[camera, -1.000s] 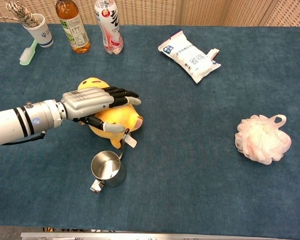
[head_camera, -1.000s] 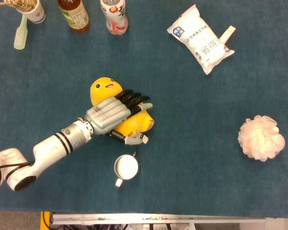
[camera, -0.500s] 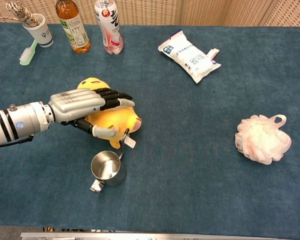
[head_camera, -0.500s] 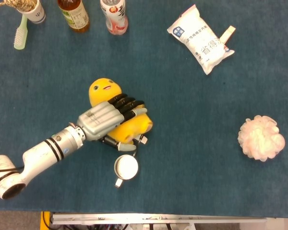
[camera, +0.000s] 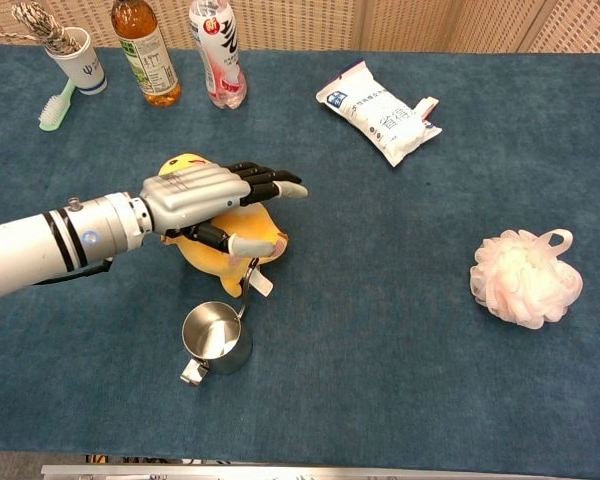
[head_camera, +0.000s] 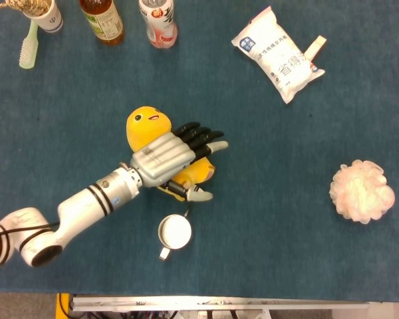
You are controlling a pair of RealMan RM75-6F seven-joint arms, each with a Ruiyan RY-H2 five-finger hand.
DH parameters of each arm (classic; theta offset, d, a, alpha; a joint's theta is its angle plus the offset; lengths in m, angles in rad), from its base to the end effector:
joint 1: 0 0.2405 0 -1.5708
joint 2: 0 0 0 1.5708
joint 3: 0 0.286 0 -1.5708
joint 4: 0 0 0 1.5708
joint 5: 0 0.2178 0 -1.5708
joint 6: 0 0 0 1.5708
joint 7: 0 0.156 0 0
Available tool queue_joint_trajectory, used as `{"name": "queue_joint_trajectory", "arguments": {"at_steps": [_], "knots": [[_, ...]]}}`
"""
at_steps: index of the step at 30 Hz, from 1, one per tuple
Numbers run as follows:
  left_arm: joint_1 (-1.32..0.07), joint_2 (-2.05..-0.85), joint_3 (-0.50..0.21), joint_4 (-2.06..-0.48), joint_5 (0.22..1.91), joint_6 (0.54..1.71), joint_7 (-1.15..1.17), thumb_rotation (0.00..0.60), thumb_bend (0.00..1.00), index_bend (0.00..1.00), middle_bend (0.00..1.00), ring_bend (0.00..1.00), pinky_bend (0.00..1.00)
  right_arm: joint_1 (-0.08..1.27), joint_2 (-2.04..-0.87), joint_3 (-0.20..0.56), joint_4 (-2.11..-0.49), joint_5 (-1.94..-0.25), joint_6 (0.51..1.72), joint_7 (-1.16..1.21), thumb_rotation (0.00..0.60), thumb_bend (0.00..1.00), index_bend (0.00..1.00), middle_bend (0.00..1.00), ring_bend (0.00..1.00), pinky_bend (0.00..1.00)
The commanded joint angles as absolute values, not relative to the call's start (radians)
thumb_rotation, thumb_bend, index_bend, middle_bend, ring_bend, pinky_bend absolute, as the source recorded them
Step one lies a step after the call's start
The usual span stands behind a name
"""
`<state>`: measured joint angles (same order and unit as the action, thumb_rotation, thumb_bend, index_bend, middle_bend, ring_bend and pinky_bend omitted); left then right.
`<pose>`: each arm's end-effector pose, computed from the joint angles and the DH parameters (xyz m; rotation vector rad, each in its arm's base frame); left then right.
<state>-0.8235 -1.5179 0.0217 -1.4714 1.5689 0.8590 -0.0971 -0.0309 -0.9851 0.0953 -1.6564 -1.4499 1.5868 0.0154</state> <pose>-0.1458 0.3209 -0.0628 -2.3644 -0.9667 -1.0144 -0.3546 -0.1638 0.2318 1.2275 -0.8147 0.8348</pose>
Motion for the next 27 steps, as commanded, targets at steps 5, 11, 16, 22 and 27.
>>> {"name": "queue_joint_trajectory", "arguments": {"at_steps": [5,11,16,22,27], "knots": [[-0.83,-1.564,0.008,-1.414,1.544,0.846,-0.068,0.017,0.02,0.03,0.01,0.0,0.0,-0.032,-0.985,0.095,-1.653,-1.448,1.585,0.02,0.6,0.16,0.27,0.36,0.27,0.3],[-0.829,-1.565,0.023,-1.406,1.535,0.825,-0.038,0.013,0.02,0.03,0.01,0.0,0.0,-0.03,-0.987,0.097,-1.652,-1.448,1.581,0.02,0.6,0.16,0.27,0.36,0.27,0.3],[-0.833,-1.553,0.029,-1.42,1.511,0.793,-0.003,0.014,0.02,0.03,0.01,0.0,0.0,-0.028,-0.99,0.096,-1.652,-1.451,1.579,0.02,0.6,0.17,0.27,0.36,0.27,0.3],[-0.818,-1.513,0.039,-1.454,1.509,0.807,0.005,0.014,0.02,0.03,0.01,0.0,0.0,-0.031,-0.993,0.097,-1.647,-1.446,1.579,0.023,0.6,0.16,0.27,0.36,0.27,0.3],[-0.807,-1.466,0.059,-1.482,1.518,0.813,0.014,0.016,0.02,0.03,0.01,0.0,0.0,-0.031,-0.996,0.098,-1.643,-1.445,1.58,0.029,0.6,0.16,0.26,0.36,0.27,0.3]]}}
